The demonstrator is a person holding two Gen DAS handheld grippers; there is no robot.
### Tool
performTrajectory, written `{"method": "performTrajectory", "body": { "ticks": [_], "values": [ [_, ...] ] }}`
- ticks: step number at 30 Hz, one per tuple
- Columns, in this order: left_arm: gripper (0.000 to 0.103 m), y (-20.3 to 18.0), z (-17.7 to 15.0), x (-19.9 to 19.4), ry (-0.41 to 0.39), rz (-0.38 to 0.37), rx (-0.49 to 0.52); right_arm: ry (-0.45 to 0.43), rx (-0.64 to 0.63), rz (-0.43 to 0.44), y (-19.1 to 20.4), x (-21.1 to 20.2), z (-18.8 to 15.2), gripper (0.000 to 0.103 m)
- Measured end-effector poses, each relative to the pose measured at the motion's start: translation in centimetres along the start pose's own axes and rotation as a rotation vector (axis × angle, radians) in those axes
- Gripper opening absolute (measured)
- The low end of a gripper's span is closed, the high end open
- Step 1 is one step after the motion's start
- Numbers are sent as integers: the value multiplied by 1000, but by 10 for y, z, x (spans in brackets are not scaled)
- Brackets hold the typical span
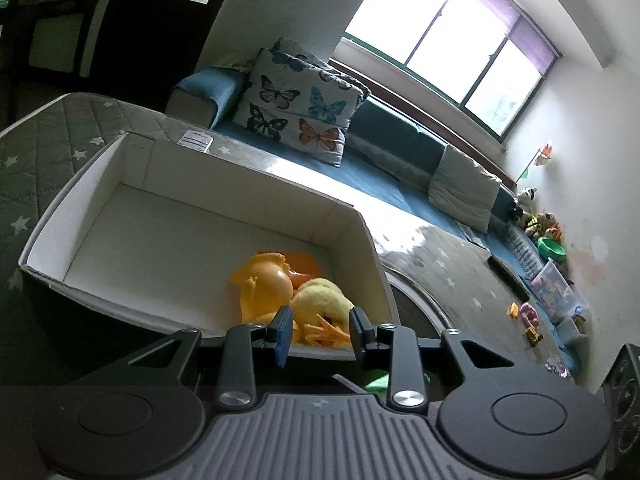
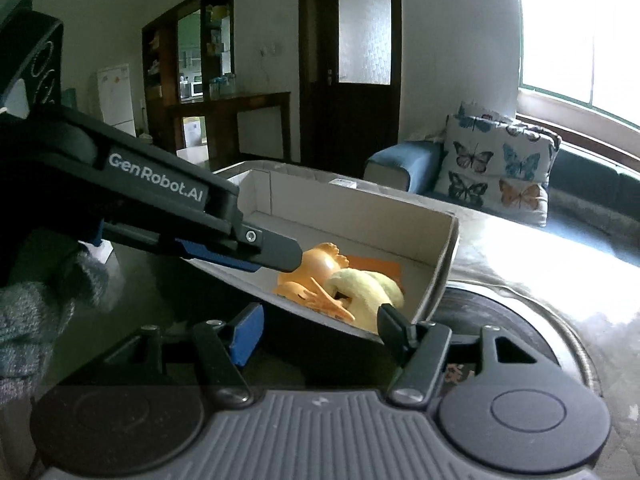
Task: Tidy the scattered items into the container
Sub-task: 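Withdraw the left gripper and move it down to the small yellow duck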
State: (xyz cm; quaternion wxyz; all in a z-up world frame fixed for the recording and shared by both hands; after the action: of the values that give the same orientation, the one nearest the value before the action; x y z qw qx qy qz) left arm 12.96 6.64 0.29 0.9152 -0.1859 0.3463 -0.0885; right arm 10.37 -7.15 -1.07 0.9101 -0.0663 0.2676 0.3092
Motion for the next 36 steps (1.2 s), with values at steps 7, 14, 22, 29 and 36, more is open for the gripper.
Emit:
{"method": "performTrajectory", "body": {
  "ticks": [7,14,22,29,36],
  "values": [
    [33,-11,-15,-11,-3,6,42,8,-8,-17,4,-20,-13,64],
    [33,-22,-31,-16,5,14,93,24,13,-26,5,-34,-33,64],
    [33,-26,-47,-16,23,24,105,40,48,-32,5,-44,-48,64],
    [33,-21,-62,-7,72,22,67,63,67,-36,8,-47,-63,64],
    [33,-24,-71,1,106,7,70,79,86,-35,7,-44,-68,64]
  ]
}}
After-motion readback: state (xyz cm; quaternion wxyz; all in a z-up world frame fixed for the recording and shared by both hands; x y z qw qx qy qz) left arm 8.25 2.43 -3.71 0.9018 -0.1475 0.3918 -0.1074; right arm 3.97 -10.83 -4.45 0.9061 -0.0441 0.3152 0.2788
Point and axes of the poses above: each gripper's, at about its wrist camera, not at the fingertips, and x roughly the way its jaws point, y to its left, z to its top, the point moved 3 cm from there along x, roughly the way its jaws point, and after that the axes turned 4 degrees about z, right-handed, at the moved point
